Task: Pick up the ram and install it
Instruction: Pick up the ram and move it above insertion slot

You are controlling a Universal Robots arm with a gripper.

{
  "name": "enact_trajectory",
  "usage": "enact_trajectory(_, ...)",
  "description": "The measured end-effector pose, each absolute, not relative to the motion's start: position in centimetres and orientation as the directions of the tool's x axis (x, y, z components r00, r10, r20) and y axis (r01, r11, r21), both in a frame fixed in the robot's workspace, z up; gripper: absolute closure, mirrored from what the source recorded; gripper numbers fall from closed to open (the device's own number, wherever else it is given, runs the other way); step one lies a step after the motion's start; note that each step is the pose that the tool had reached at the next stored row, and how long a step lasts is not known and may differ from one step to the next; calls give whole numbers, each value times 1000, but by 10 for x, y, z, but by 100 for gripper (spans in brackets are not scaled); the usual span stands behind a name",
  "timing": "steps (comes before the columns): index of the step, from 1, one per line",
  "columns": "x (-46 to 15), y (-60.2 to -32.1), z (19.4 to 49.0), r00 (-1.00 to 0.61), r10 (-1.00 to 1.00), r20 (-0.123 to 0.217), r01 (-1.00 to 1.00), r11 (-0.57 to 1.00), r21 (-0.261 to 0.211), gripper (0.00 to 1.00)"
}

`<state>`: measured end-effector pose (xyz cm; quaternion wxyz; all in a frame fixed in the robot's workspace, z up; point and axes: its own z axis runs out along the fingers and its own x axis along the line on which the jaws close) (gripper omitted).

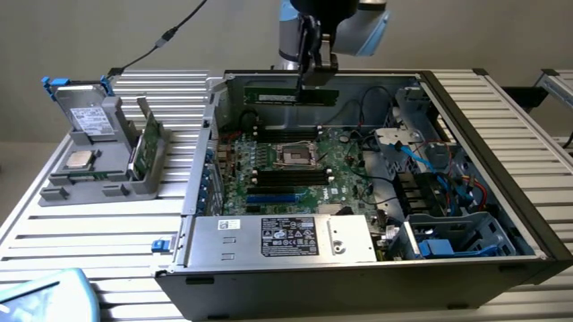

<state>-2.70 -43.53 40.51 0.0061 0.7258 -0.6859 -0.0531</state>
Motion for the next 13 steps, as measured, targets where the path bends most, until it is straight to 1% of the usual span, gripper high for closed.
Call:
enact_trajectory(6, -3, -434, 400, 54, -996, -68, -995, -59, 78, 86)
enact_trajectory(13, -3, -430, 387, 54, -996, -68, -995, -60, 78, 86)
